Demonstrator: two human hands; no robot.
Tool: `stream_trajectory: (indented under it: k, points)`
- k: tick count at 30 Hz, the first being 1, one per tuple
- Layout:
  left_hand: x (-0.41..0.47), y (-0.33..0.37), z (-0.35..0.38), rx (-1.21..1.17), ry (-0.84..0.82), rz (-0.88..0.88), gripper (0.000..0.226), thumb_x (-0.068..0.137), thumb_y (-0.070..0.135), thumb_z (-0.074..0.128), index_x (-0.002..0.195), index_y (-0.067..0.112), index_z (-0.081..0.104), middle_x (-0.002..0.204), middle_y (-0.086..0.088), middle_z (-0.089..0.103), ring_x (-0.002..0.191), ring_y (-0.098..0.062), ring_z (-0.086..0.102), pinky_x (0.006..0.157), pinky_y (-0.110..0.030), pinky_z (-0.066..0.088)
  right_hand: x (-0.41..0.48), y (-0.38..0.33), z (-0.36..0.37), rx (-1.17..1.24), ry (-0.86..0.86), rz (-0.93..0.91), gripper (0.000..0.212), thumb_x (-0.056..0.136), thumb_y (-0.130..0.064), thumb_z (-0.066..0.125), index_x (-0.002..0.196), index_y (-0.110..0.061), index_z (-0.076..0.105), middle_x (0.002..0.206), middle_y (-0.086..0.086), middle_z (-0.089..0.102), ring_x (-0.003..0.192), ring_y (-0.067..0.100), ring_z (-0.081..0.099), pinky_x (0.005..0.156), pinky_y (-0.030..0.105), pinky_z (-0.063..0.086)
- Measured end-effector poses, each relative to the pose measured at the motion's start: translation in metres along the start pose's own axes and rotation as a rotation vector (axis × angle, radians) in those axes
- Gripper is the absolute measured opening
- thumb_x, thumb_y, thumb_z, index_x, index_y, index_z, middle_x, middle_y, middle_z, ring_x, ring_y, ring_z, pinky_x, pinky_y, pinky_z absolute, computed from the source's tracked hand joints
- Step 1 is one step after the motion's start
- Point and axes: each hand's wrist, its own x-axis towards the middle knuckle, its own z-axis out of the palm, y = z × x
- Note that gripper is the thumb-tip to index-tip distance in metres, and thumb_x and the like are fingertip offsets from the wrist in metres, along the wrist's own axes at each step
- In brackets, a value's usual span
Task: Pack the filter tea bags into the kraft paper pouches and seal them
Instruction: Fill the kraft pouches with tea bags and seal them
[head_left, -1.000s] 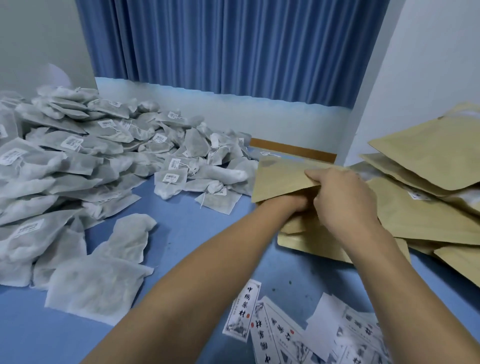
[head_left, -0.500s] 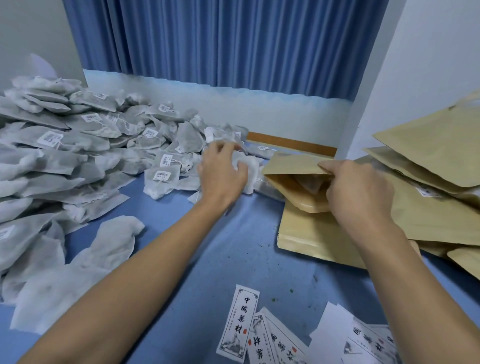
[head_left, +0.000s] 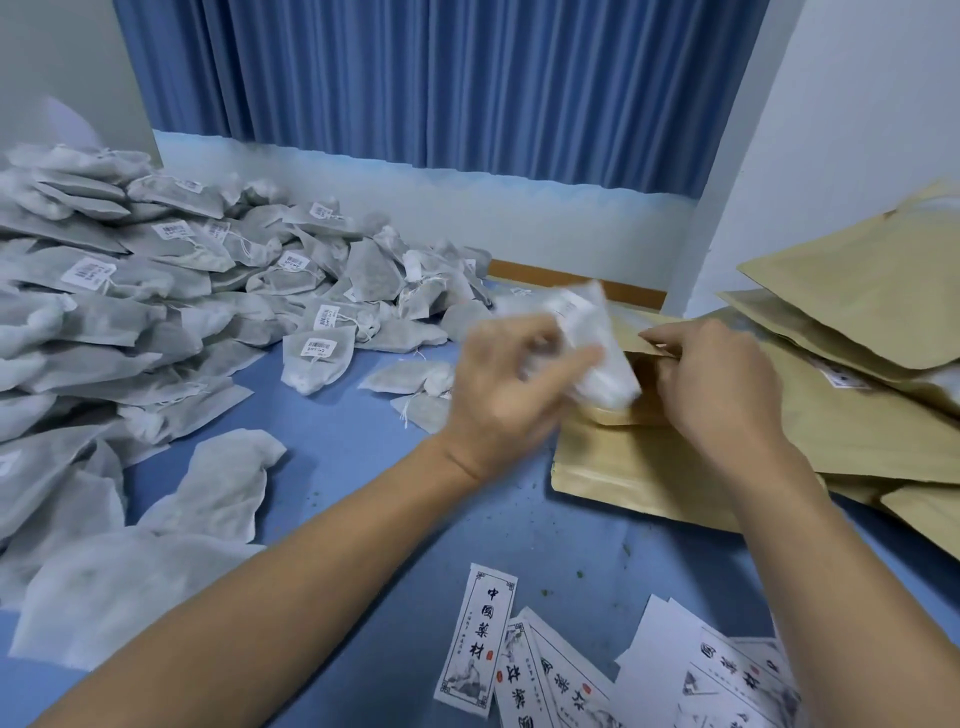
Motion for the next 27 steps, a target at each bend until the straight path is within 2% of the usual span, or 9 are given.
stream_trajectory:
  k: [4,9,12,15,17,19,22,24,27]
  points:
    - [-0.012,0.045,0.023,0.129,-0.32,0.176,0.016,0.088,-0.005,0.063,0.095,0.004,0.075,0.089,-0.013,0.066,0.074,-0.028,0.056,0.063,-0.039,0.047,0.002,-0.002,-0.012,0.114,-0.05,-0.01,0.042,0.083,-0.005,0.052,0.09,-0.039,0.075,0.089,0.006,0.073,0.089,0.035,0.063,0.072,0.04,0.057]
    - [0.022,0.041,0.065,0.144,-0.929,-0.518,0.02,0.093,0.007,0.054,0.109,0.012,0.064,0.101,-0.01,0.061,0.096,-0.034,0.062,0.068,-0.038,0.043,0.004,-0.002,-0.016,0.131,-0.105,-0.054,0.04,0.083,-0.006,0.057,0.085,-0.041,0.075,0.088,0.002,0.073,0.089,0.03,0.063,0.073,0.04,0.058]
    - [0.043,0.015,0.095,0.014,-1.049,-0.758,0.015,0.099,0.018,0.047,0.109,0.016,0.059,0.103,-0.004,0.057,0.102,-0.027,0.059,0.086,-0.036,0.046,0.005,-0.002,-0.017,0.125,-0.099,-0.051,0.043,0.083,-0.007,0.056,0.089,-0.045,0.075,0.084,0.002,0.071,0.087,0.031,0.061,0.069,0.039,0.057]
    - [0.039,0.011,0.107,0.076,-1.076,-0.652,0.021,0.101,0.025,0.047,0.117,0.018,0.057,0.122,-0.009,0.059,0.12,-0.027,0.054,0.1,-0.035,0.041,0.002,-0.001,-0.017,0.086,-0.057,-0.024,0.048,0.084,-0.006,0.052,0.096,-0.047,0.075,0.09,0.005,0.07,0.087,0.033,0.061,0.068,0.037,0.055]
    - [0.023,0.033,0.1,0.09,-1.124,-0.474,0.025,0.098,0.023,0.051,0.119,0.012,0.06,0.121,-0.015,0.063,0.114,-0.033,0.059,0.09,-0.041,0.047,0.0,-0.001,-0.017,0.064,-0.032,-0.003,0.054,0.083,-0.003,0.049,0.104,-0.045,0.075,0.098,0.008,0.069,0.091,0.035,0.06,0.071,0.038,0.055]
    - [0.007,0.052,0.083,-0.02,-0.931,-0.31,0.015,0.093,0.018,0.056,0.097,0.007,0.065,0.094,-0.018,0.066,0.086,-0.039,0.064,0.064,-0.038,0.044,-0.001,0.001,-0.016,0.051,-0.014,0.01,0.056,0.081,-0.001,0.047,0.105,-0.043,0.075,0.098,0.01,0.068,0.089,0.036,0.06,0.07,0.038,0.054]
    - [-0.007,0.051,0.058,-0.163,-0.312,0.057,0.019,0.091,0.012,0.053,0.076,0.004,0.063,0.073,-0.015,0.056,0.065,-0.03,0.047,0.06,-0.04,0.035,0.001,0.003,-0.014,-0.005,0.02,0.025,0.051,0.082,-0.004,0.05,0.109,-0.04,0.074,0.098,0.011,0.069,0.089,0.038,0.061,0.07,0.035,0.05]
    - [-0.006,0.038,0.052,-0.215,-0.062,-0.07,0.02,0.097,0.018,0.045,0.082,0.011,0.058,0.078,-0.01,0.053,0.069,-0.028,0.045,0.064,-0.043,0.037,0.002,0.004,-0.013,-0.024,0.021,0.054,0.051,0.082,-0.003,0.051,0.11,-0.039,0.073,0.098,0.011,0.069,0.089,0.039,0.06,0.067,0.034,0.046]
    - [-0.003,0.008,0.048,-0.214,0.204,-0.593,0.013,0.099,0.02,0.04,0.094,0.018,0.052,0.093,-0.001,0.051,0.084,-0.026,0.05,0.074,-0.047,0.043,0.0,0.004,-0.011,-0.069,0.012,0.073,0.046,0.083,0.0,0.053,0.106,-0.034,0.074,0.089,0.009,0.065,0.079,0.037,0.057,0.061,0.03,0.04]
